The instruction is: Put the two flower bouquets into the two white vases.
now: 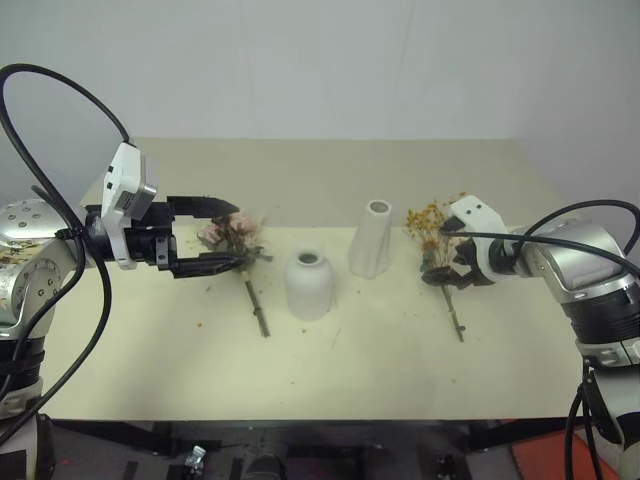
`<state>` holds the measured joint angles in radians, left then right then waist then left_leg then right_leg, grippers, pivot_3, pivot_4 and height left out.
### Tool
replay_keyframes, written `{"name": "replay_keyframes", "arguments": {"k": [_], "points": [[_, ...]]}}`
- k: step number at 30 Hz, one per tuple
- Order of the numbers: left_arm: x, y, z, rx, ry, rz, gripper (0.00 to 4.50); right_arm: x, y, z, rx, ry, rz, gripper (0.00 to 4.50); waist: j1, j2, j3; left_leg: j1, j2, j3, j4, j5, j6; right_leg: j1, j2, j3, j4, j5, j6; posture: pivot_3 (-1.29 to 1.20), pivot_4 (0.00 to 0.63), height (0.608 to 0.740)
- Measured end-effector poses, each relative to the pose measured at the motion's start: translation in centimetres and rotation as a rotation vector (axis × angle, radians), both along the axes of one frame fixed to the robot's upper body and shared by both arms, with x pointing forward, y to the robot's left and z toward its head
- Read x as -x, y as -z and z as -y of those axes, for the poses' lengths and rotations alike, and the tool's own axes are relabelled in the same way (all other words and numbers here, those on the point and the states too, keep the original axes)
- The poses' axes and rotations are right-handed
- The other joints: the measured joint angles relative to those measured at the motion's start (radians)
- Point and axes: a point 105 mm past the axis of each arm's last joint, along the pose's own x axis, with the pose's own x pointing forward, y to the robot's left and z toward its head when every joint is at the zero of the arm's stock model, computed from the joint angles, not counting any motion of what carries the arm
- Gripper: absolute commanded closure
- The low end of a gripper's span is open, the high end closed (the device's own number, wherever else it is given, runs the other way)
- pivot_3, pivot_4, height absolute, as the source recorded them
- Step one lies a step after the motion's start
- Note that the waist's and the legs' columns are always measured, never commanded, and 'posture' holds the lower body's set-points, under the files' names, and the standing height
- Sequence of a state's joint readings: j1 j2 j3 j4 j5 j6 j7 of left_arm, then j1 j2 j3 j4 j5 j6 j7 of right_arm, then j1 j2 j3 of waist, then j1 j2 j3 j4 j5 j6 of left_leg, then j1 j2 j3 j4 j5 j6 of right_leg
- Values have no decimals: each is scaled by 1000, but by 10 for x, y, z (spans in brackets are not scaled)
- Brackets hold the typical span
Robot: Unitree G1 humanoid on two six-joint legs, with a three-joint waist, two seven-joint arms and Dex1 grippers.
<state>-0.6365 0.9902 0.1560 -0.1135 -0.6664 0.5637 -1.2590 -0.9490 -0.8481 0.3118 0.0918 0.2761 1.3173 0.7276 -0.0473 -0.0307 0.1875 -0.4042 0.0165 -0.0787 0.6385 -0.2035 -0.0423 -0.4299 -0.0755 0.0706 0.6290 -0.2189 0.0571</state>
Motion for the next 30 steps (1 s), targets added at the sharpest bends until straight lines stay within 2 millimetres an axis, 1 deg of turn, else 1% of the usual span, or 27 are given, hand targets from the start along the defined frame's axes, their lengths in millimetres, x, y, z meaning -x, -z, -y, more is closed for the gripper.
{"name": "replay_keyframes", "arguments": {"k": [2, 7, 8, 9, 11, 14, 16, 17, 19, 21, 24, 28, 30], "points": [[-2, 1, 1, 2, 5, -3, 28, -2, 12, 7, 4, 42, -55, 0, 0, 0, 0, 0, 0, 0, 1, 0, 0, 0, 0, 0, 0, 0, 0, 0, 150, 740], [-4, 1, 5, 8, 18, 11, 28, -12, 45, 7, -17, 91, -163, 0, -10, 0, 0, 0, 0, 0, 2, 0, 0, 0, 0, 0, 2, 1, 0, 0, 150, 740], [-5, 1, 5, 10, 16, 10, 6, -15, 48, 6, -16, 92, -162, 174, -12, 0, 0, 0, 0, 0, 3, 0, 0, 0, 0, 0, 2, 1, 0, 0, 150, 740], [-6, 1, 5, 10, 11, 12, 0, -18, 46, 5, -21, 92, -154, 366, -15, 0, 0, 0, 0, 0, 3, 0, 0, 0, 0, 0, 2, 2, 0, 0, 150, 740], [-7, 2, 4, 10, 1, 15, 0, -22, 46, 3, -17, 84, -141, 867, -19, 0, 0, 0, 0, 0, 3, 0, 0, 0, 0, 0, 2, 2, 0, 0, 150, 740], [-8, 2, 4, 13, -6, 16, 0, -26, 46, -5, -25, 63, -129, 1930, -24, 0, 0, 0, 0, 0, 3, 0, 0, 0, 0, 0, 2, 2, 0, 0, 150, 740], [-8, 1, 4, 14, -9, 17, 0, -29, 46, -10, -30, 55, -122, 2719, -25, 0, 0, 1, 0, 0, 3, 0, 0, 0, 1, 0, 3, 2, 0, 0, 150, 740], [-8, 1, 4, 15, -12, 18, 0, -30, 46, -12, -36, 55, -120, 2999, -25, 0, 0, 1, 0, 0, 3, 0, 0, 0, 1, 0, 3, 2, 0, 0, 150, 740], [-9, 1, 4, 17, -18, 20, 0, -32, 46, -14, -42, 62, -113, 3805, -23, 0, 0, 1, 0, -1, 3, 0, 0, 0, 1, 0, 3, 2, 0, 0, 150, 740], [-9, 1, 3, 20, -25, 22, 0, -35, 46, -14, -56, 88, -102, 4405, -23, 0, 0, 1, 0, -1, 4, 0, 0, 0, 0, 0, 3, 3, -2, 0, 150, 740], [-10, 0, 1, 27, -42, 27, 0, -42, 44, -11, -95, 184, -66, 4457, -25, 0, 0, 1, 0, -1, 4, 0, 0, 1, 0, 0, 3, 5, -4, 0, 150, 740], [-11, 1, -6, 47, -85, 32, 0, -50, 41, 3, -140, 362, -5, 4457, -23, 0, 0, 1, 0, -1, 4, 0, 0, 1, 0, 0, 3, 6, -6, 0, 150, 740], [-12, 3, -7, 61, -103, 27, 0, -53, 35, 11, -190, 462, 43, 4457, -22, 0, 0, 0, 0, -1, 4, 0, 0, 1, 0, 0, 3, 6, -6, 0, 150, 740]]}}
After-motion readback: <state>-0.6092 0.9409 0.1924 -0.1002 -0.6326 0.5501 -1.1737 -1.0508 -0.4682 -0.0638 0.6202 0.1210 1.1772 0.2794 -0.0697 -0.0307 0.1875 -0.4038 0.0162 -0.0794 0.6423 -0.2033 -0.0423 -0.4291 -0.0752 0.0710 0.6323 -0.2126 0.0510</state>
